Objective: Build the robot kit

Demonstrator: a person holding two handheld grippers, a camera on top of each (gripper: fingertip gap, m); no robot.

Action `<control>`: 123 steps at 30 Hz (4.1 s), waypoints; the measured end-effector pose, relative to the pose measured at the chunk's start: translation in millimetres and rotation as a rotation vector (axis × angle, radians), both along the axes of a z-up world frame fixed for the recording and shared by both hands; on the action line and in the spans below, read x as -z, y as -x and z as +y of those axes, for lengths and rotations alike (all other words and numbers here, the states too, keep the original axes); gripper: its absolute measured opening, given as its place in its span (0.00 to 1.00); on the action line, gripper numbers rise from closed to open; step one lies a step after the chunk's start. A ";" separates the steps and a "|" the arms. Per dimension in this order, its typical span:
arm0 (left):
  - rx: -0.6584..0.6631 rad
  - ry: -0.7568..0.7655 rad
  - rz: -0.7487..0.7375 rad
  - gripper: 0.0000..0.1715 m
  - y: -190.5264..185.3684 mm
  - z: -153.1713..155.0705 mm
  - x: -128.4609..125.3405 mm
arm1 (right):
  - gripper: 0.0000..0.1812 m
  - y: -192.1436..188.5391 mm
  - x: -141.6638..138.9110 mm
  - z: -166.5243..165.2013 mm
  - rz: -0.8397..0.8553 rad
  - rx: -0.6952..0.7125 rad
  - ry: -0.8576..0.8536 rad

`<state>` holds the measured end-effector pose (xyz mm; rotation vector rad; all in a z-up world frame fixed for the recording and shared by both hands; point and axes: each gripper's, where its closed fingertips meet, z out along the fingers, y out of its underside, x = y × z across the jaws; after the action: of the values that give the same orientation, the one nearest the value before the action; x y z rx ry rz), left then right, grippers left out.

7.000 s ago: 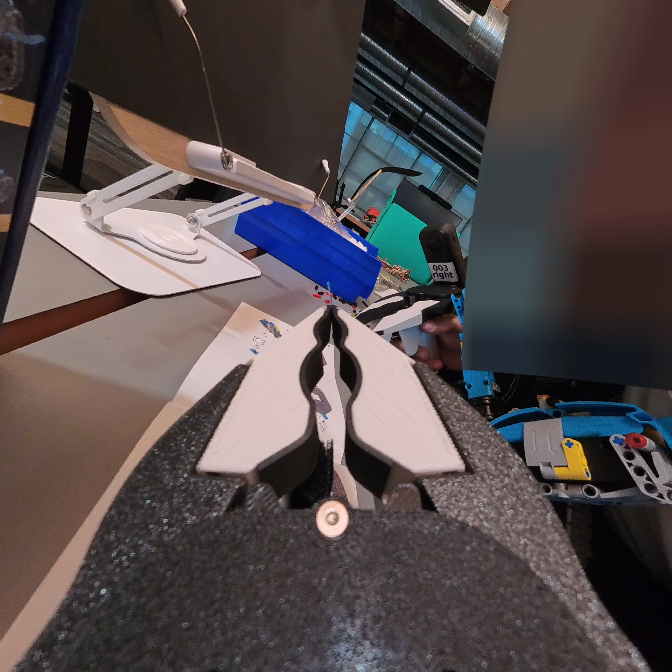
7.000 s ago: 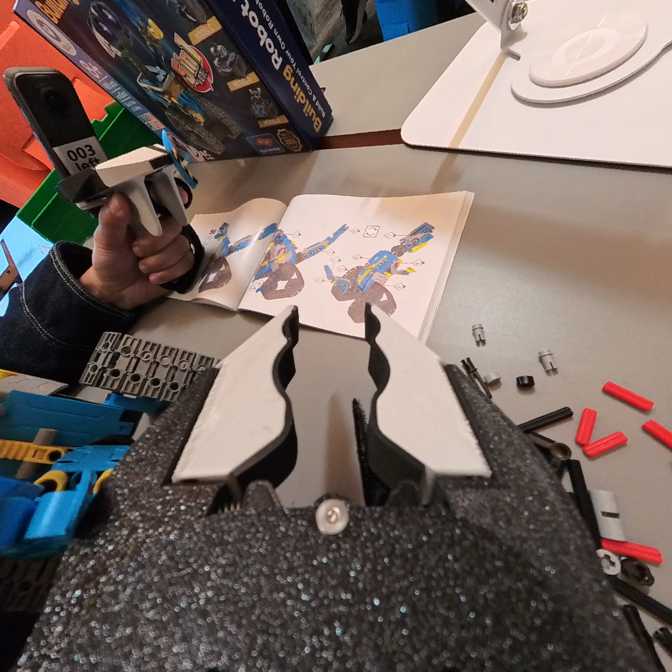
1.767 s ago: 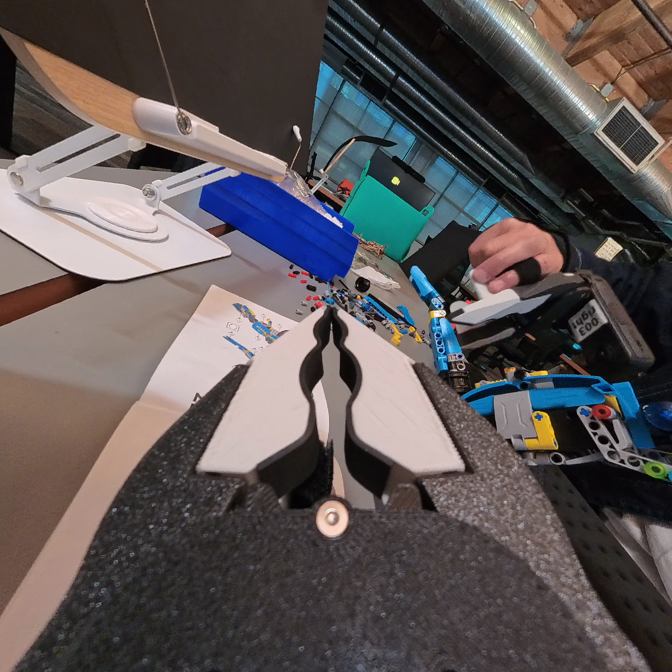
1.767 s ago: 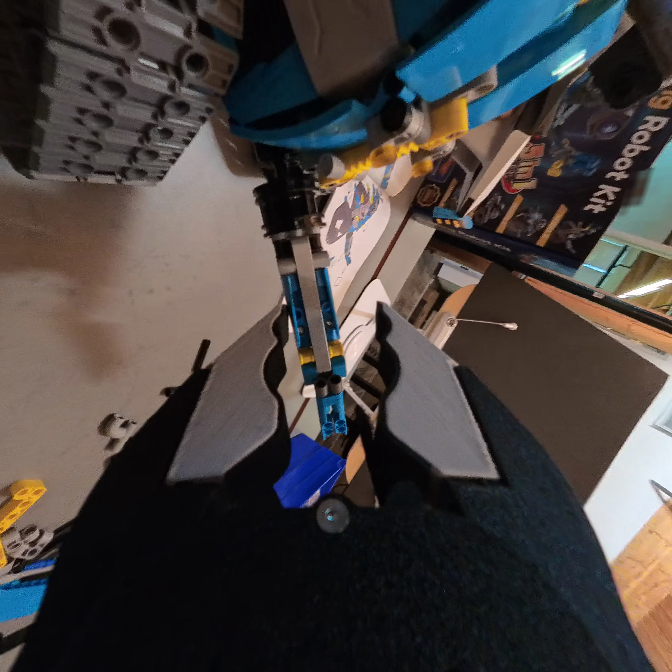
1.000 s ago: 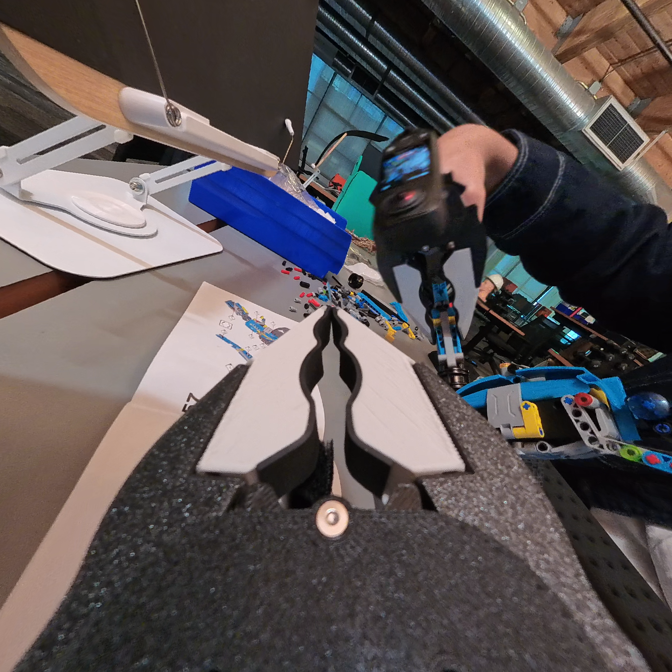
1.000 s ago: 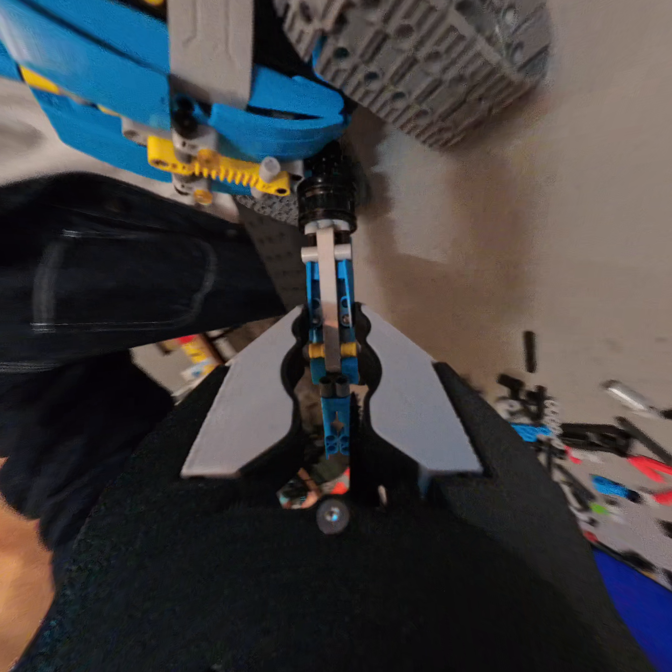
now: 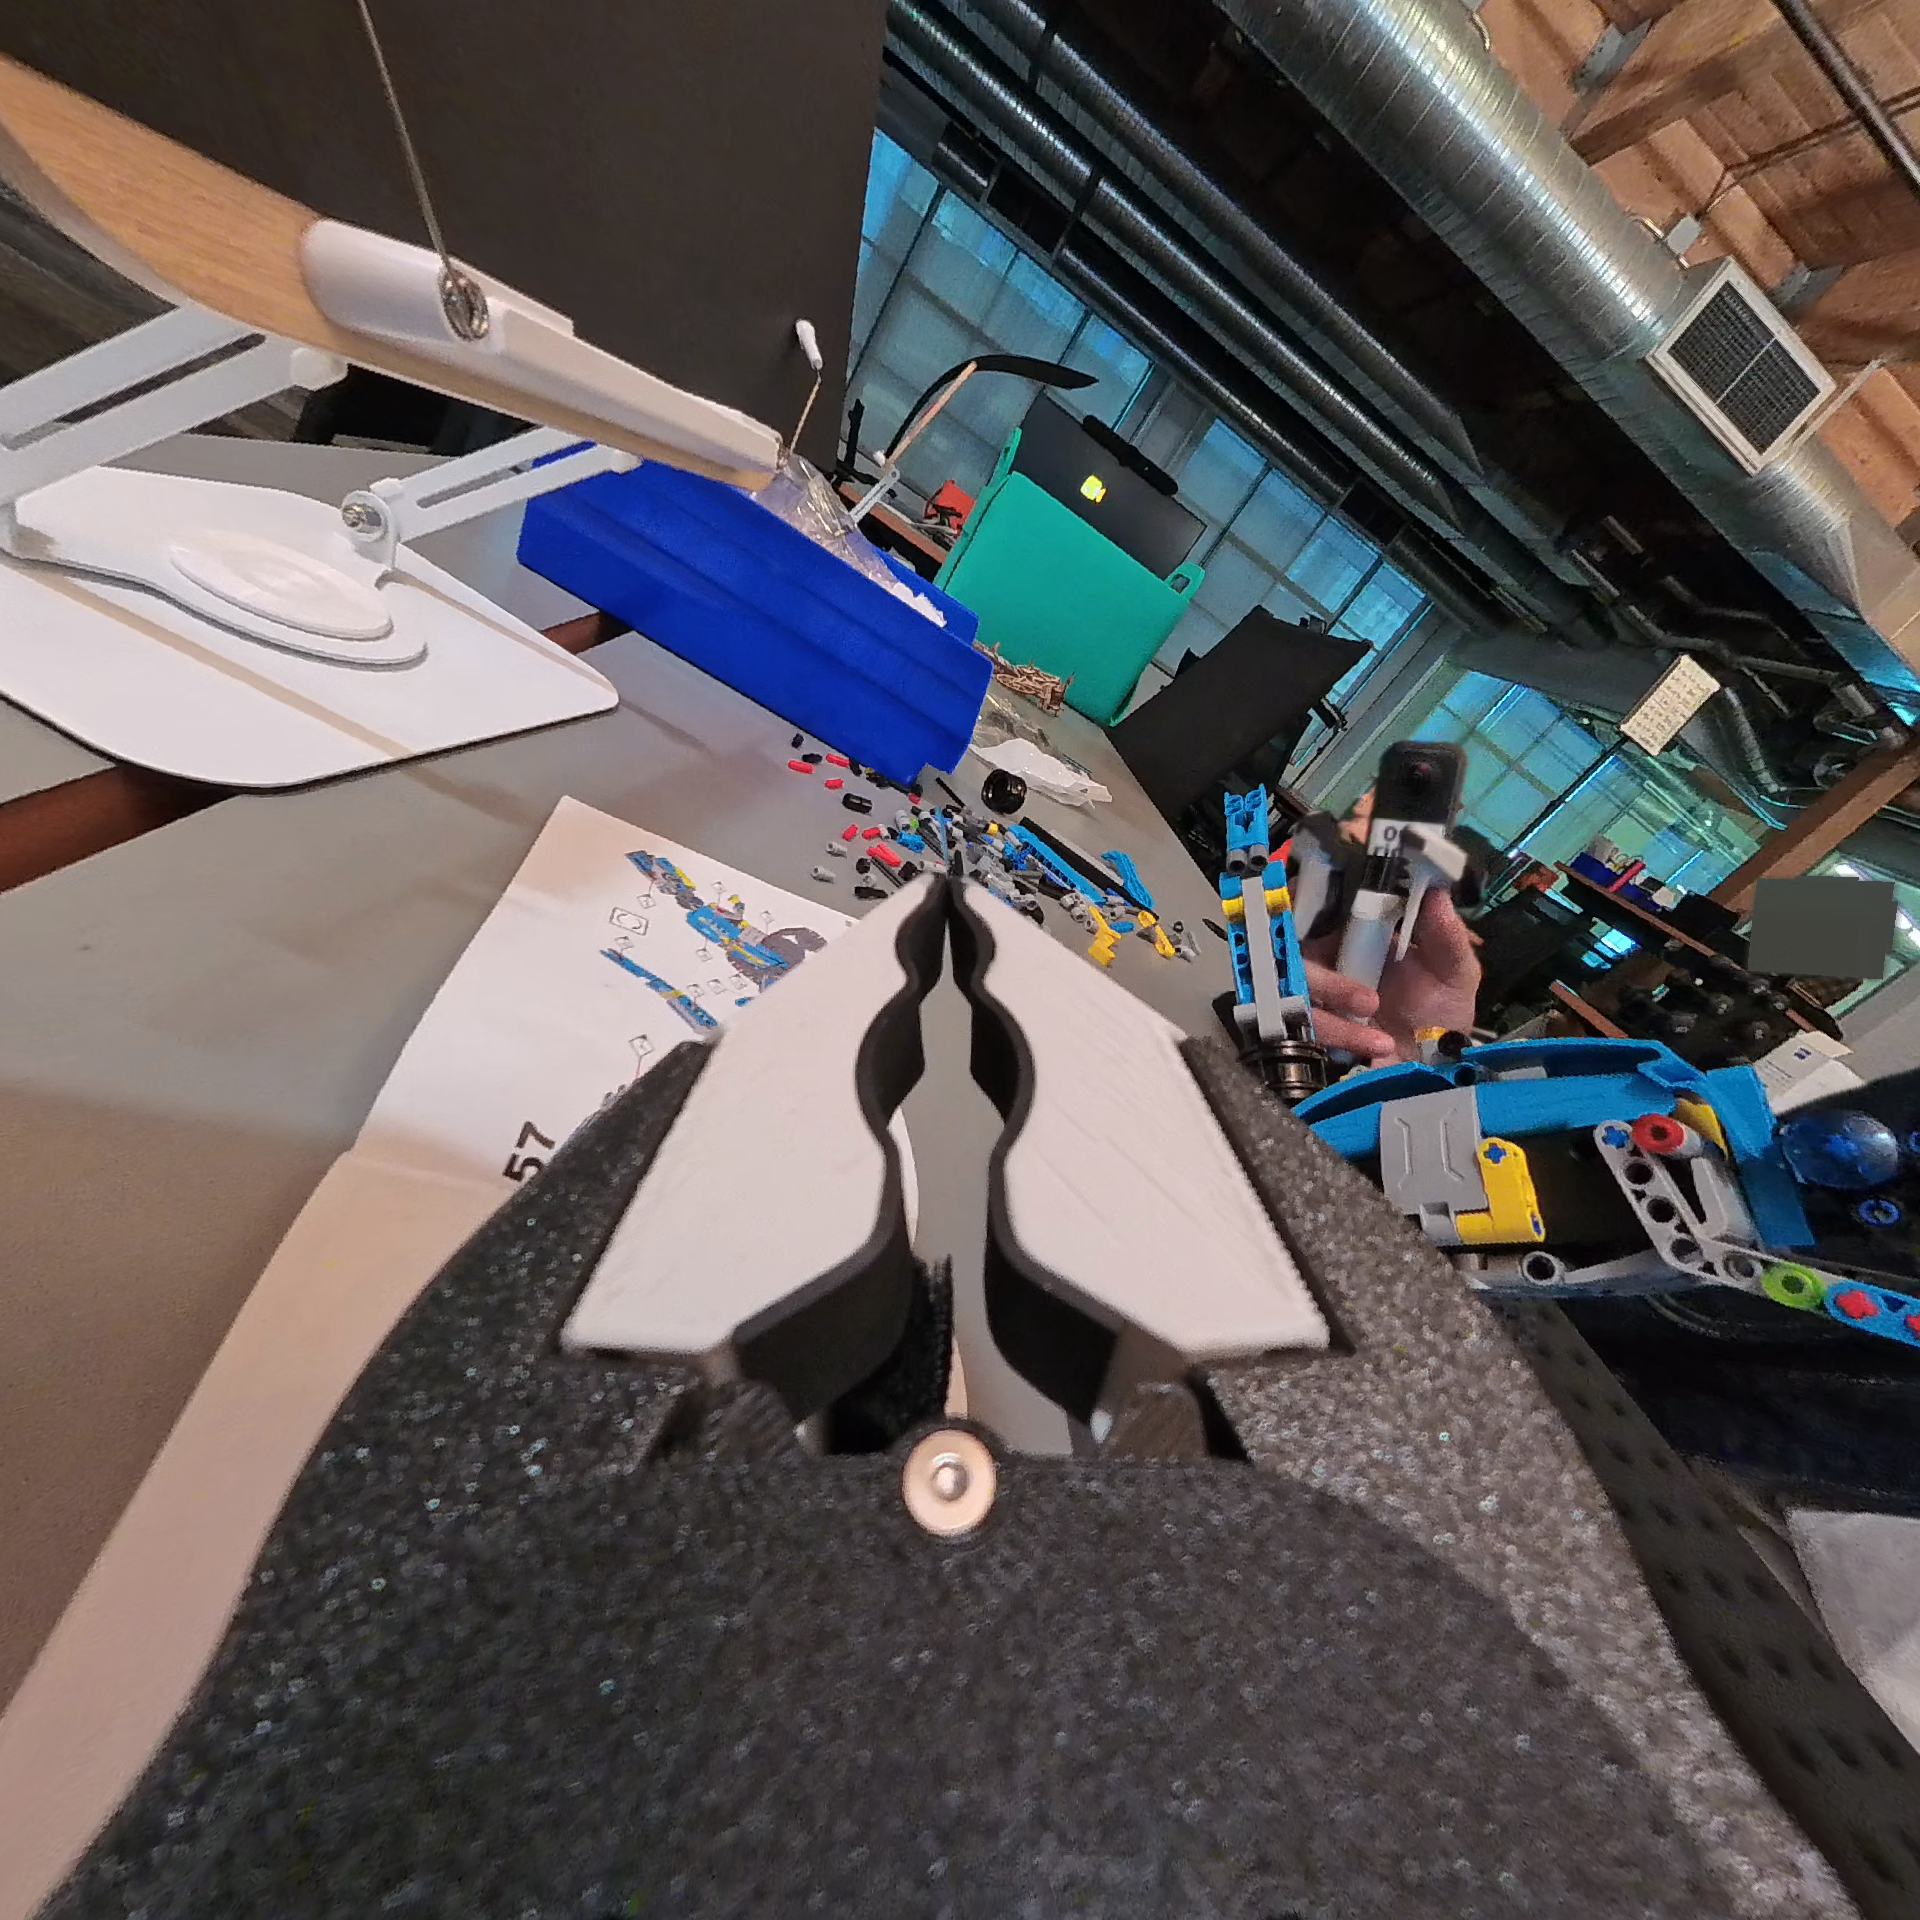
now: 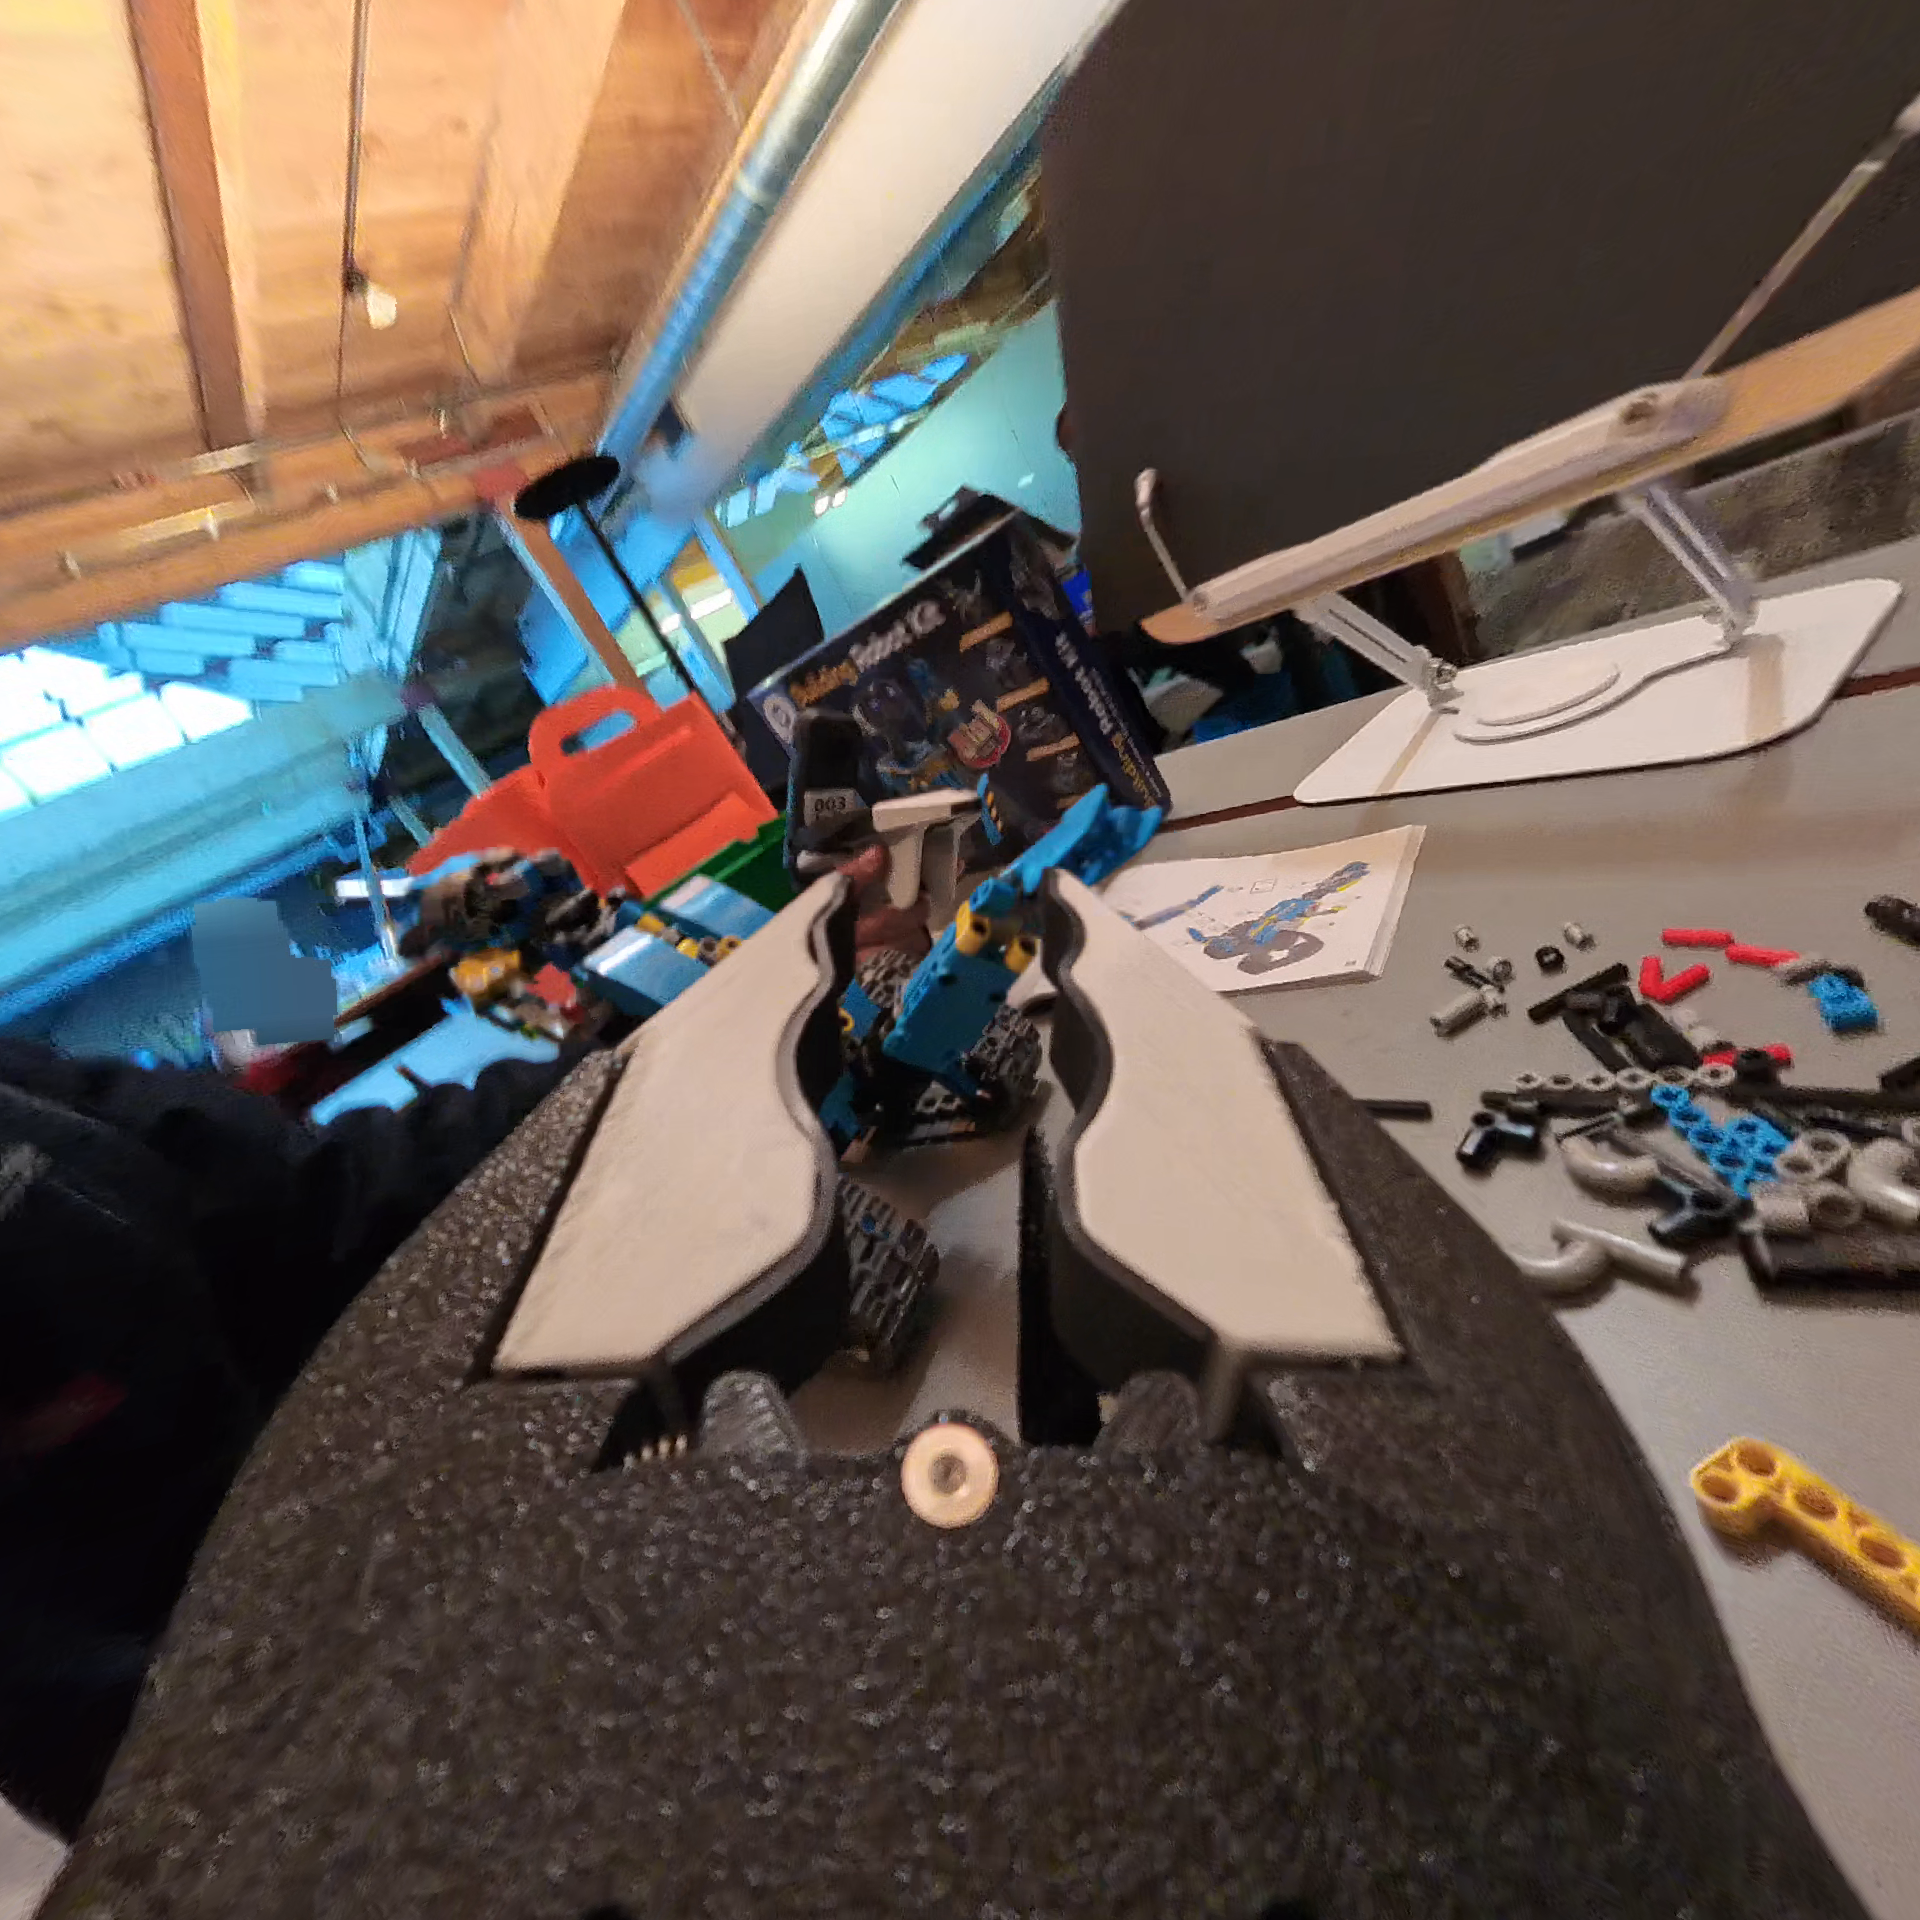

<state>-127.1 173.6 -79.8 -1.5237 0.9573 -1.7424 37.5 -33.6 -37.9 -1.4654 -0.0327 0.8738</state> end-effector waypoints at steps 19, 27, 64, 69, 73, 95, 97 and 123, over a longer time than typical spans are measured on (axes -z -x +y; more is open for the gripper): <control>0.011 0.000 0.000 0.00 0.0 -1.3 0.5 | 0.16 8.7 9.2 9.7 -0.132 -0.031 0.019; 0.015 0.001 -0.002 0.00 0.1 -1.8 0.4 | 0.15 6.2 10.8 11.3 -0.155 -0.013 0.018; 1.053 -0.165 0.494 0.00 -75.6 -163.0 -32.6 | 0.30 66.5 53.7 43.3 -0.161 -0.163 0.273; 1.044 -0.172 0.493 0.00 -76.4 -167.9 -38.7 | 0.24 58.7 50.1 44.6 -0.237 -0.114 0.230; 1.025 -0.230 0.526 0.00 -71.6 -169.8 -33.0 | 0.19 48.8 23.8 33.2 -0.384 0.047 0.063; 1.049 -0.362 0.592 0.00 -66.3 -182.6 -16.1 | 0.01 93.4 18.5 32.0 -0.179 -0.139 0.090; 1.050 -0.361 0.592 0.00 -66.5 -183.1 -15.9 | 0.00 92.3 20.0 33.0 -0.185 -0.132 0.097; 1.084 -0.231 0.550 0.44 -74.0 -158.1 14.6 | 0.00 78.4 17.0 36.4 0.029 -0.158 0.138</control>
<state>-53.0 15.5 -94.4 -1.4318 2.5111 -1.7231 -40.9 2.8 -54.9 -1.5950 -0.0680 1.0425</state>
